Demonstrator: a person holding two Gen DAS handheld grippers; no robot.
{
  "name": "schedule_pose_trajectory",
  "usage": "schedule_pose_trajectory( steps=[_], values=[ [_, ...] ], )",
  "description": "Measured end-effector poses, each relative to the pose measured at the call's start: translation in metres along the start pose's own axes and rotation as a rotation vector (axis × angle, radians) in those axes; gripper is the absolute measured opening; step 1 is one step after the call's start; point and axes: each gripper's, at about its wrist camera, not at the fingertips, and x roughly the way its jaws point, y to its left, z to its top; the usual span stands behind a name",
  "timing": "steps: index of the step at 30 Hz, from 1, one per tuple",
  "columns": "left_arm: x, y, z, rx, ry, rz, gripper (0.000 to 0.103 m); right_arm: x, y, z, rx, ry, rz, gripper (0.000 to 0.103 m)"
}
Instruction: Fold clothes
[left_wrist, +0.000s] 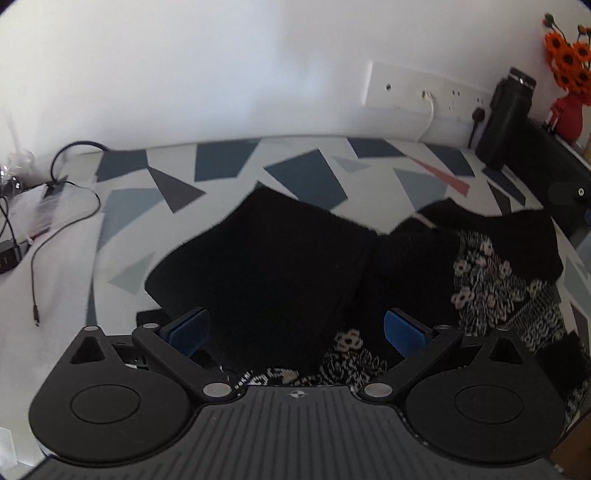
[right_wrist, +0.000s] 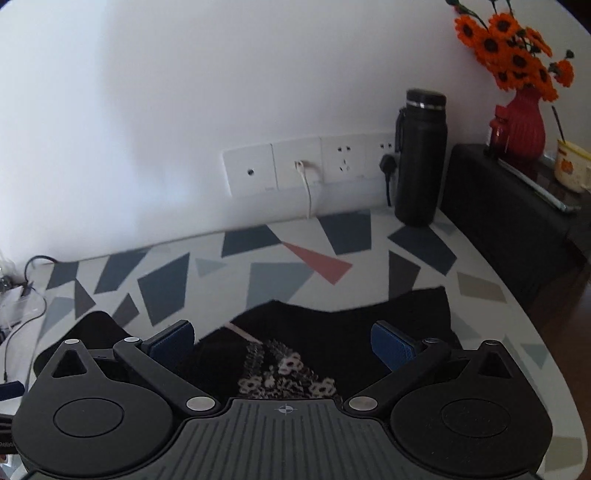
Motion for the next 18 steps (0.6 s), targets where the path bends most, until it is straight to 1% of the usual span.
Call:
schedule_pose_trajectory(
  steps=[1, 4, 6, 8, 11, 13, 16, 18],
  values=[
    [0.005, -0.001, -0.002, 0.016, 0.010, -0.018, 0.102, 0.004, 0.001, -0.006, 0.033, 0.020, -0.018, 0.102],
    [0.012, -0.005, -0.002, 0.060, 0.019, -0.047, 0.102, 0.016, 0.000, -0.022, 0.096, 0.076, -0.011, 0.102],
    [0.015, -0.007, 0.003, 0.062, 0.008, -0.064, 0.102, 0.020, 0.002, -0.026, 0.103, 0.100, -0.008, 0.102],
    [0.016, -0.008, 0.011, 0.051, -0.024, -0.069, 0.102, 0.023, 0.003, -0.020, 0.073, 0.098, 0.002, 0.102],
    [0.022, -0.013, 0.024, 0.055, -0.069, -0.018, 0.102, 0.034, 0.004, -0.002, 0.015, 0.066, 0.018, 0.102],
    [0.028, -0.019, 0.031, 0.069, -0.070, 0.022, 0.102, 0.048, 0.002, 0.012, -0.003, 0.060, 0.033, 0.102],
    [0.039, -0.026, 0.037, 0.101, -0.060, 0.065, 0.102, 0.085, -0.001, 0.028, -0.032, 0.096, 0.099, 0.102],
    [0.050, -0.033, 0.039, 0.147, -0.036, 0.115, 0.102, 0.113, 0.005, 0.030, -0.114, 0.135, 0.117, 0.102]
  ],
)
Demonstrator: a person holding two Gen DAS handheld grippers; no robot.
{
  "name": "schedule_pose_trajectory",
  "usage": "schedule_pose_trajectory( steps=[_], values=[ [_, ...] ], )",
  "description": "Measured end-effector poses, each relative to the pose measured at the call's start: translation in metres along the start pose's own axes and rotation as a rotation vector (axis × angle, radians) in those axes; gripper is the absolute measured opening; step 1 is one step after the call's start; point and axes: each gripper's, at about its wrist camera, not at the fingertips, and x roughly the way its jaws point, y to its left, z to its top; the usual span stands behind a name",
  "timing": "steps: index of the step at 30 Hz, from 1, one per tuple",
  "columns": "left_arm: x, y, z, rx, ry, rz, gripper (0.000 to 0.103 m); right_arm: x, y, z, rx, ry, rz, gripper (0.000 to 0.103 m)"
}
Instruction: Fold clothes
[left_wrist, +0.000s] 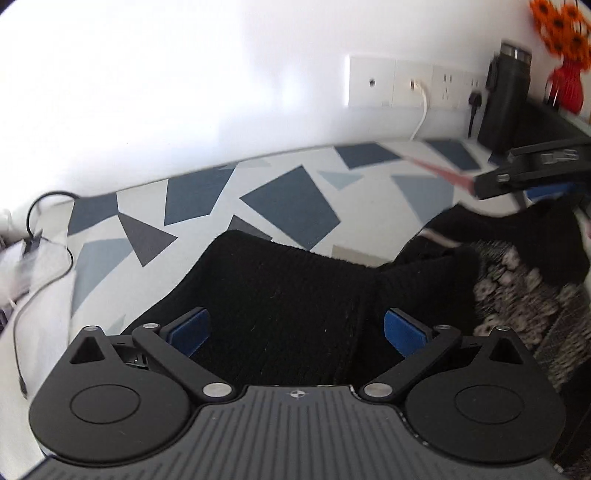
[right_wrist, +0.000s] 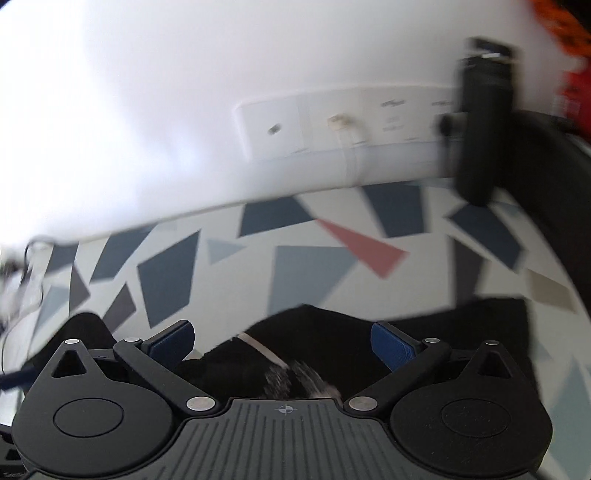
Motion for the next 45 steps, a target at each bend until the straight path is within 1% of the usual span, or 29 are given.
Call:
schedule_pose_trajectory(
  steps=[2, 4, 6, 7, 8, 10, 14, 15, 16, 17, 18, 19, 20, 21, 22, 23, 24, 26, 27, 29, 31, 33, 35, 37, 38, 40, 41, 42, 45],
  values=[
    [0.010, -0.006, 0.002, 0.035, 0.027, 0.058, 0.102, 0.028, 0.004, 0.004, -0.091, 0.045, 0.012, 0.100],
    [0.016, -0.008, 0.002, 0.036, 0.045, 0.096, 0.102, 0.051, 0.010, 0.001, -0.183, 0.081, 0.040, 0.097],
    [0.020, -0.006, 0.002, 0.019, 0.055, 0.122, 0.102, 0.071, 0.013, -0.002, -0.236, 0.124, 0.077, 0.097],
    [0.021, -0.005, 0.001, 0.009, 0.062, 0.137, 0.102, 0.078, 0.015, -0.005, -0.254, 0.140, 0.089, 0.097],
    [0.023, -0.003, 0.000, 0.000, 0.068, 0.149, 0.102, 0.085, 0.018, -0.008, -0.268, 0.149, 0.093, 0.102],
    [0.024, -0.002, -0.004, -0.009, 0.074, 0.168, 0.103, 0.090, 0.024, -0.013, -0.316, 0.140, 0.088, 0.102],
    [0.032, -0.001, -0.012, -0.013, 0.115, 0.218, 0.103, 0.093, 0.037, -0.022, -0.413, 0.106, 0.080, 0.102],
    [0.032, 0.001, -0.014, -0.027, 0.117, 0.219, 0.103, 0.093, 0.037, -0.023, -0.423, 0.095, 0.088, 0.102],
    [0.031, 0.002, -0.016, -0.048, 0.111, 0.210, 0.100, 0.093, 0.035, -0.024, -0.419, 0.089, 0.096, 0.102],
    [0.030, 0.002, -0.016, -0.058, 0.108, 0.202, 0.096, 0.092, 0.033, -0.023, -0.408, 0.083, 0.102, 0.101],
    [0.028, 0.001, -0.016, -0.058, 0.106, 0.194, 0.092, 0.090, 0.032, -0.024, -0.400, 0.071, 0.102, 0.094],
    [0.026, -0.001, -0.016, -0.050, 0.105, 0.188, 0.084, 0.086, 0.031, -0.025, -0.397, 0.055, 0.099, 0.088],
    [0.024, -0.004, -0.015, -0.034, 0.102, 0.187, 0.075, 0.083, 0.030, -0.026, -0.398, 0.039, 0.095, 0.071],
    [0.022, -0.009, -0.014, -0.013, 0.098, 0.186, 0.070, 0.080, 0.028, -0.026, -0.401, 0.029, 0.096, 0.055],
    [0.021, -0.013, -0.012, 0.010, 0.093, 0.185, 0.060, 0.077, 0.026, -0.026, -0.403, 0.022, 0.101, 0.048],
    [0.019, -0.017, -0.011, 0.030, 0.086, 0.185, 0.048, 0.074, 0.025, -0.026, -0.405, 0.015, 0.104, 0.039],
    [0.017, -0.020, -0.009, 0.051, 0.075, 0.189, 0.041, 0.073, 0.022, -0.026, -0.403, 0.005, 0.105, 0.031],
    [0.013, -0.026, -0.005, 0.099, 0.051, 0.205, 0.017, 0.072, 0.014, -0.023, -0.363, -0.005, 0.107, 0.024],
    [0.010, -0.026, -0.003, 0.109, 0.037, 0.209, 0.017, 0.071, 0.010, -0.022, -0.337, -0.008, 0.109, 0.023],
    [-0.001, -0.019, 0.002, 0.073, -0.008, 0.209, 0.016, 0.070, -0.003, -0.018, -0.259, -0.014, 0.079, 0.022],
    [-0.013, -0.006, 0.004, 0.000, -0.052, 0.222, 0.016, 0.068, -0.018, -0.016, -0.165, -0.021, 0.031, 0.022],
    [-0.026, 0.012, 0.001, -0.103, -0.079, 0.235, 0.016, 0.064, -0.033, -0.018, -0.080, -0.028, -0.018, 0.022],
    [-0.035, 0.034, -0.009, -0.231, -0.080, 0.246, 0.015, 0.058, -0.046, -0.023, -0.012, -0.036, -0.066, 0.022],
    [-0.041, 0.058, -0.027, -0.367, -0.042, 0.303, 0.013, 0.053, -0.052, -0.028, 0.009, -0.036, -0.106, 0.022],
    [-0.041, 0.072, -0.039, -0.435, -0.007, 0.309, 0.013, 0.052, -0.053, -0.030, 0.007, -0.034, -0.127, 0.023],
    [-0.038, 0.095, -0.064, -0.547, 0.080, 0.283, 0.013, 0.049, -0.055, -0.034, 0.006, -0.033, -0.152, 0.023],
    [-0.036, 0.100, -0.075, -0.562, 0.114, 0.276, 0.013, 0.048, -0.056, -0.034, 0.013, -0.028, -0.150, 0.024],
    [-0.035, 0.100, -0.083, -0.553, 0.134, 0.269, 0.013, 0.048, -0.057, -0.034, 0.019, -0.022, -0.146, 0.025],
    [-0.033, 0.090, -0.093, -0.494, 0.165, 0.260, 0.015, 0.049, -0.054, -0.031, 0.031, -0.007, -0.146, 0.030]
  ],
)
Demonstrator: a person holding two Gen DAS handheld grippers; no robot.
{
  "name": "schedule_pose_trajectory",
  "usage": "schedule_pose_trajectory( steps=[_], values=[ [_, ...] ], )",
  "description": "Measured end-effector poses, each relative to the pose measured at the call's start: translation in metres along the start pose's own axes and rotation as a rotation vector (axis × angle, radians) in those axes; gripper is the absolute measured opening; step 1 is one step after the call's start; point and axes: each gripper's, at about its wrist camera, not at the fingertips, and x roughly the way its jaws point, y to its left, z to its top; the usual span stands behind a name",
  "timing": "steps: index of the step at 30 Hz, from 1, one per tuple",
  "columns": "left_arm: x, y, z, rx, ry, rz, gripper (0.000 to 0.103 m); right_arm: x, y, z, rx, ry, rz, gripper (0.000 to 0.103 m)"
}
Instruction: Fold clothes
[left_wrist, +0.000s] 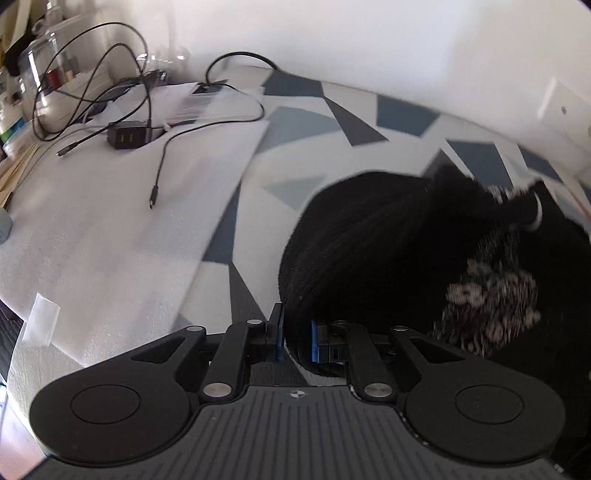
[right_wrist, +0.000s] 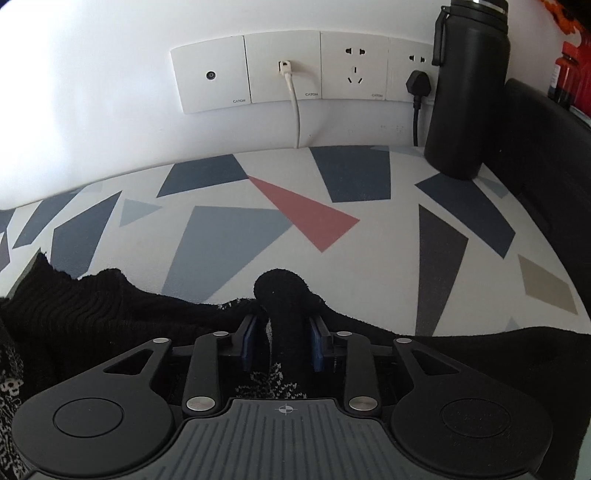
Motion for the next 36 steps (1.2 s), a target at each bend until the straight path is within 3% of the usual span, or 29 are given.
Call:
schedule_pose_trajectory(
  steps=[4, 6, 8, 9, 12, 14, 17, 21, 22, 23, 24, 25, 26, 28, 29, 31, 33, 36],
  values=[
    [0.001, -0.006, 0.004, 0.020, -0.005, 0.012, 0.018, -0.003, 0.011, 0.004, -0.005, 0.006, 0.006, 0.049],
    [0.001, -0.003, 0.007, 0.011, -0.006, 0.017, 0.025, -0.010, 0.013, 0.009, 0.001, -0.031, 0.021, 0.052],
    [0.002, 0.000, 0.011, 0.020, -0.018, 0.033, 0.042, -0.017, 0.015, 0.016, -0.006, -0.066, 0.054, 0.054],
    [0.001, 0.000, 0.013, 0.039, -0.031, 0.033, 0.042, -0.019, 0.017, 0.019, -0.013, -0.068, 0.078, 0.054],
    [-0.011, -0.013, 0.023, 0.180, -0.105, 0.001, 0.042, -0.020, 0.028, 0.027, -0.052, -0.048, 0.152, 0.054],
    [-0.020, -0.027, 0.029, 0.291, -0.173, -0.007, 0.061, -0.021, 0.041, 0.030, -0.096, -0.046, 0.219, 0.053],
    [-0.024, -0.051, 0.042, 0.429, -0.258, 0.013, 0.066, -0.020, 0.066, 0.035, -0.113, -0.029, 0.338, 0.052],
    [0.001, -0.070, 0.071, 0.449, -0.222, -0.020, 0.066, -0.006, 0.104, 0.041, -0.156, 0.006, 0.386, 0.055],
    [0.012, -0.073, 0.076, 0.444, -0.188, -0.032, 0.066, 0.000, 0.114, 0.041, -0.176, 0.025, 0.381, 0.057],
    [0.021, -0.074, 0.079, 0.437, -0.164, -0.037, 0.056, 0.007, 0.123, 0.041, -0.195, 0.043, 0.376, 0.059],
    [0.028, -0.073, 0.081, 0.426, -0.147, -0.041, 0.042, 0.013, 0.131, 0.040, -0.215, 0.069, 0.368, 0.059],
    [0.033, -0.070, 0.083, 0.404, -0.129, -0.046, 0.013, 0.018, 0.136, 0.038, -0.232, 0.096, 0.356, 0.058],
    [0.033, -0.064, 0.083, 0.366, -0.124, -0.050, 0.012, 0.022, 0.140, 0.035, -0.246, 0.118, 0.342, 0.055],
    [0.028, -0.048, 0.083, 0.275, -0.147, -0.042, 0.009, 0.025, 0.142, 0.025, -0.277, 0.131, 0.306, 0.034],
    [0.022, -0.038, 0.084, 0.231, -0.170, -0.006, 0.008, 0.026, 0.139, 0.022, -0.284, 0.113, 0.277, 0.009],
    [0.007, -0.014, 0.087, 0.134, -0.226, 0.076, 0.008, 0.028, 0.132, 0.019, -0.270, 0.079, 0.225, 0.005],
    [-0.008, 0.018, 0.087, 0.007, -0.275, 0.168, 0.007, 0.032, 0.118, 0.026, -0.176, 0.052, 0.190, 0.004],
    [-0.013, 0.059, 0.076, -0.133, -0.239, 0.244, 0.008, 0.030, 0.098, 0.034, -0.031, 0.013, 0.198, 0.007]
  ],
)
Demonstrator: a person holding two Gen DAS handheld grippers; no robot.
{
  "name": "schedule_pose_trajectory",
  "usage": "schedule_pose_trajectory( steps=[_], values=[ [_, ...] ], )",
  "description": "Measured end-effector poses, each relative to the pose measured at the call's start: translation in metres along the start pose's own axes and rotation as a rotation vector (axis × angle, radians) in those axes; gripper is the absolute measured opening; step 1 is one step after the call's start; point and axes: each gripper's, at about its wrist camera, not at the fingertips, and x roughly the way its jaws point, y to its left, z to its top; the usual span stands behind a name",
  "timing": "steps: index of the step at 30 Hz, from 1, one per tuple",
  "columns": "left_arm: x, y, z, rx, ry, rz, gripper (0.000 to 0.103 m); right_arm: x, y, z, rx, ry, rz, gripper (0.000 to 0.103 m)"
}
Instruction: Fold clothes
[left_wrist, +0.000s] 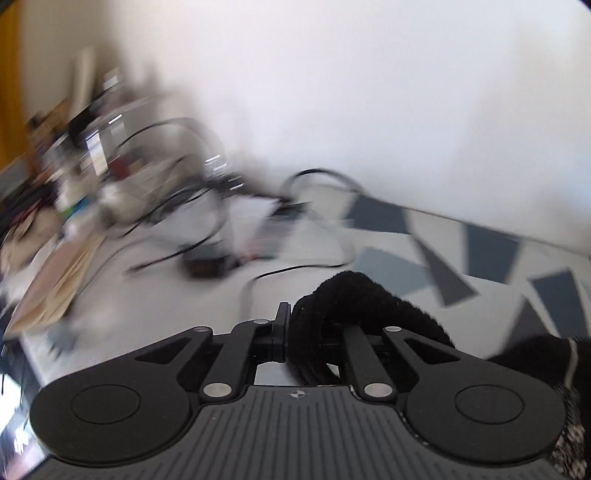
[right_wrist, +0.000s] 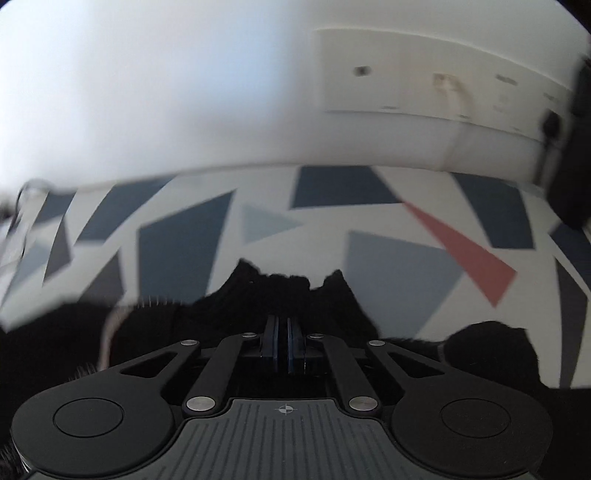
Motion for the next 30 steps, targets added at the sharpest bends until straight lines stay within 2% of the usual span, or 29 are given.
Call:
schedule_pose_trajectory(
  steps=[2, 3, 6, 8, 10, 11, 14, 15, 16, 17, 19, 21, 23, 27, 30],
  values=[
    [0.006, 0.009, -0.012, 0.032, 0.051, 0.027, 0.010, -0.006, -0.012, 0.004, 0.083, -0.034, 0.022, 0.015],
    [0.007, 0.009, -0.019, 0.065, 0.073, 0.036, 0.011, -0.013, -0.016, 0.005, 0.102, -0.052, 0.041, 0.025],
    [-0.001, 0.002, -0.032, 0.143, 0.068, 0.022, 0.021, -0.040, -0.027, 0.004, 0.141, -0.118, 0.068, 0.041],
    [-0.011, -0.007, -0.032, 0.168, 0.028, 0.005, 0.034, -0.059, -0.040, 0.002, 0.186, -0.152, 0.065, 0.043],
    [-0.025, -0.018, -0.026, 0.171, -0.038, -0.013, 0.036, -0.073, -0.059, 0.004, 0.232, -0.172, 0.040, 0.044],
    [-0.032, -0.023, -0.022, 0.161, -0.075, -0.028, 0.041, -0.079, -0.068, 0.005, 0.250, -0.173, 0.022, 0.044],
    [-0.055, -0.043, -0.013, 0.150, -0.189, -0.114, 0.051, -0.091, -0.096, 0.000, 0.271, -0.154, -0.047, 0.044],
    [-0.061, -0.052, -0.011, 0.167, -0.222, -0.145, 0.053, -0.094, -0.105, -0.003, 0.272, -0.149, -0.071, 0.044],
    [-0.065, -0.064, -0.010, 0.198, -0.242, -0.176, 0.058, -0.097, -0.113, -0.006, 0.266, -0.141, -0.096, 0.044],
    [-0.065, -0.079, -0.010, 0.240, -0.244, -0.213, 0.061, -0.100, -0.119, -0.011, 0.255, -0.126, -0.117, 0.044],
    [-0.059, -0.107, -0.015, 0.322, -0.205, -0.289, 0.061, -0.100, -0.125, -0.022, 0.229, -0.080, -0.138, 0.044],
    [-0.046, -0.133, -0.024, 0.399, -0.132, -0.361, 0.061, -0.101, -0.125, -0.034, 0.185, -0.053, -0.168, 0.044],
    [-0.031, -0.157, -0.036, 0.463, -0.047, -0.399, 0.061, -0.101, -0.119, -0.046, 0.120, -0.045, -0.189, 0.044],
    [0.000, -0.178, -0.053, 0.490, 0.086, -0.382, 0.061, -0.096, -0.113, -0.062, 0.066, -0.010, -0.201, 0.045],
    [0.004, -0.182, -0.058, 0.507, 0.073, -0.365, 0.064, -0.087, -0.116, -0.068, 0.079, 0.019, -0.208, 0.046]
  ],
)
